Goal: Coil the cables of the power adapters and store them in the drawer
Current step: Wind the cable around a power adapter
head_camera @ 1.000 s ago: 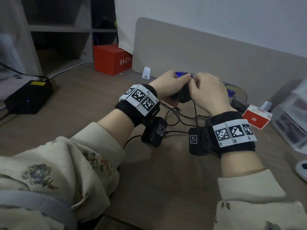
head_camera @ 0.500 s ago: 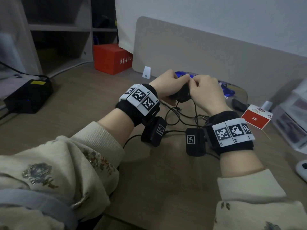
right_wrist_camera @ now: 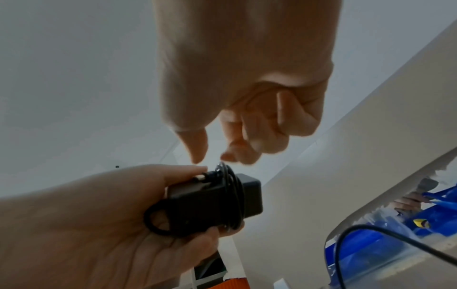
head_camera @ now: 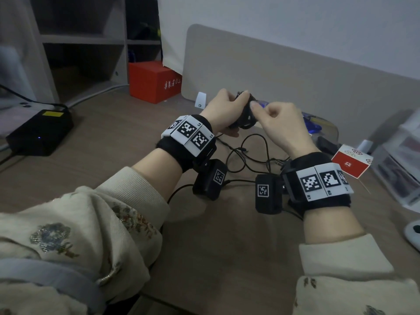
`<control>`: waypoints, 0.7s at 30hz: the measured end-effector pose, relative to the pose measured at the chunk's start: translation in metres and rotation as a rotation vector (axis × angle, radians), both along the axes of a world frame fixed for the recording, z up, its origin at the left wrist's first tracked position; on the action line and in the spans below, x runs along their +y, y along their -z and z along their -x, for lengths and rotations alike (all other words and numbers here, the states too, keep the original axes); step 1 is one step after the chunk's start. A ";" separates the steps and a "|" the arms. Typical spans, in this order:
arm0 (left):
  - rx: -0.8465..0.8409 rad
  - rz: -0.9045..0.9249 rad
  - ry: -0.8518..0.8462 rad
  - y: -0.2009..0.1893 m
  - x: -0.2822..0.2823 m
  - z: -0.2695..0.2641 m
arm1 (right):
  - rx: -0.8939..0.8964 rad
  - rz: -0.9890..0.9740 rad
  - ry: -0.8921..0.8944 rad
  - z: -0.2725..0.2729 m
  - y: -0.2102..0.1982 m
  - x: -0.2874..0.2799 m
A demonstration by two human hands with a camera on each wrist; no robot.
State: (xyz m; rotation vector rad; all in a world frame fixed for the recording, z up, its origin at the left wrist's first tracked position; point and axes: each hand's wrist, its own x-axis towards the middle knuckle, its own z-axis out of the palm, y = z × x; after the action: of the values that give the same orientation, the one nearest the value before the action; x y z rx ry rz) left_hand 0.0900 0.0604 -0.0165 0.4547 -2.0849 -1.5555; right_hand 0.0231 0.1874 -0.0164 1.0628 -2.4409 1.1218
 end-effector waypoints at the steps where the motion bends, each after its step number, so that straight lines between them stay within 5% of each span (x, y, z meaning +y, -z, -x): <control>1: 0.015 -0.014 -0.009 0.000 -0.001 0.001 | -0.002 -0.050 -0.022 -0.003 0.000 -0.001; 21: 0.272 0.026 -0.107 0.000 -0.011 0.010 | 0.022 -0.164 -0.151 -0.017 0.007 -0.013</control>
State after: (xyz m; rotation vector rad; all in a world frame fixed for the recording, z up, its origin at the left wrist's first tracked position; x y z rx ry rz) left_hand 0.0802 0.0495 -0.0161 0.3192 -1.8411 -1.4400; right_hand 0.0406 0.1739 -0.0232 1.3204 -2.5054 0.9589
